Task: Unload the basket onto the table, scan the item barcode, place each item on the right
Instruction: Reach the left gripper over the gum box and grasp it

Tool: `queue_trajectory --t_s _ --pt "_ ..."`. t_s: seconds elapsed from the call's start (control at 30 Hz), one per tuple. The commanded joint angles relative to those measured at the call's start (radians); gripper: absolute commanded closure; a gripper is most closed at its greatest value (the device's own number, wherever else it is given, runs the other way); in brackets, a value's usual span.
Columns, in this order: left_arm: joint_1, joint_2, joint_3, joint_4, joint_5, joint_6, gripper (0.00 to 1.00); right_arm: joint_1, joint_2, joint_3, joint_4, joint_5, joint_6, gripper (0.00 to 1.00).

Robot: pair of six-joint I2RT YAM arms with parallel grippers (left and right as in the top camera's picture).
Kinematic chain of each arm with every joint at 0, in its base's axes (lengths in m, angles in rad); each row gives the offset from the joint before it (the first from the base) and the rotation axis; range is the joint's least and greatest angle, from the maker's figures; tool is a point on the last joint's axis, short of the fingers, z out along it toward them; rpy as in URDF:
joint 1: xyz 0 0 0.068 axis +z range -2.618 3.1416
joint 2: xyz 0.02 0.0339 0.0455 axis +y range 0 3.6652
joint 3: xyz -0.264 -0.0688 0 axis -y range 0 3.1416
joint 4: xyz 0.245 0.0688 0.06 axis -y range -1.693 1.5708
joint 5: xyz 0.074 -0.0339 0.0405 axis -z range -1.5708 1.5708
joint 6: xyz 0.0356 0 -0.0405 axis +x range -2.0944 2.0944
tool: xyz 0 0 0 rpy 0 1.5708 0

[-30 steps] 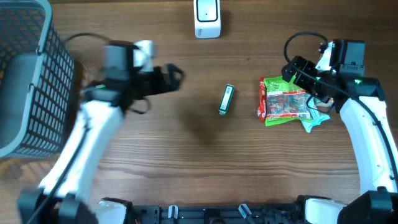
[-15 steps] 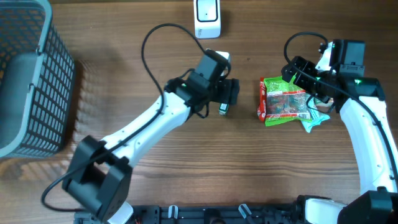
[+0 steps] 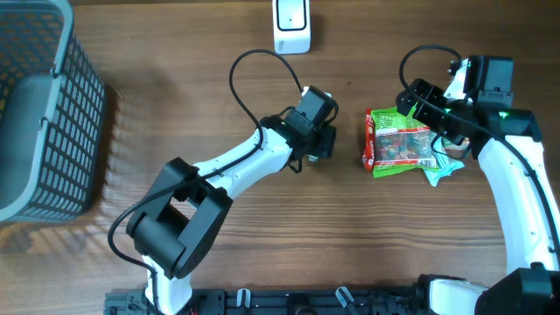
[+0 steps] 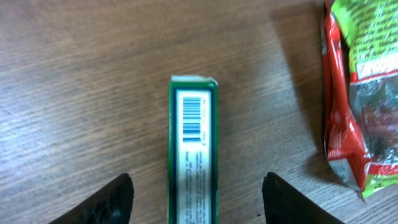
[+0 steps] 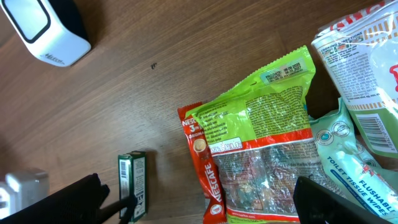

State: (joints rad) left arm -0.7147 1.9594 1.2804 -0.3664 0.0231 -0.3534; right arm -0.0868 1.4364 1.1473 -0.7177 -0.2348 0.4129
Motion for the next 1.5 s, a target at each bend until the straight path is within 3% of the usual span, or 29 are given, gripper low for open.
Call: queue_trajectory --t_s 0.0,0.57,0.7,0.87,1.03,1.27,1.47 --pt "-0.019 0.029 0.000 -0.004 -0.026 0.009 0.49 -0.002 -0.015 0.011 0.003 0.002 -0.019 0.00" --pt "-0.023 0.053 -0.005 -0.068 -0.081 0.005 0.59 -0.002 -0.015 0.011 0.003 0.001 -0.019 0.00" --pt "-0.023 0.066 -0.005 -0.069 -0.070 0.005 0.71 -0.002 -0.015 0.011 0.003 0.002 -0.019 0.00" --pt "-0.023 0.060 -0.005 -0.068 -0.046 0.005 0.73 -0.002 -0.015 0.011 0.003 0.002 -0.019 0.00" --pt "-0.020 0.040 0.001 -0.069 -0.047 0.009 0.86 -0.002 -0.015 0.011 0.003 0.002 -0.019 0.00" --pt "0.055 -0.134 0.034 -0.095 0.015 0.008 0.75 -0.002 -0.015 0.011 0.003 0.002 -0.019 0.00" --pt "0.183 -0.298 0.034 -0.181 0.230 0.009 0.74 -0.002 -0.015 0.011 0.003 0.002 -0.018 0.00"
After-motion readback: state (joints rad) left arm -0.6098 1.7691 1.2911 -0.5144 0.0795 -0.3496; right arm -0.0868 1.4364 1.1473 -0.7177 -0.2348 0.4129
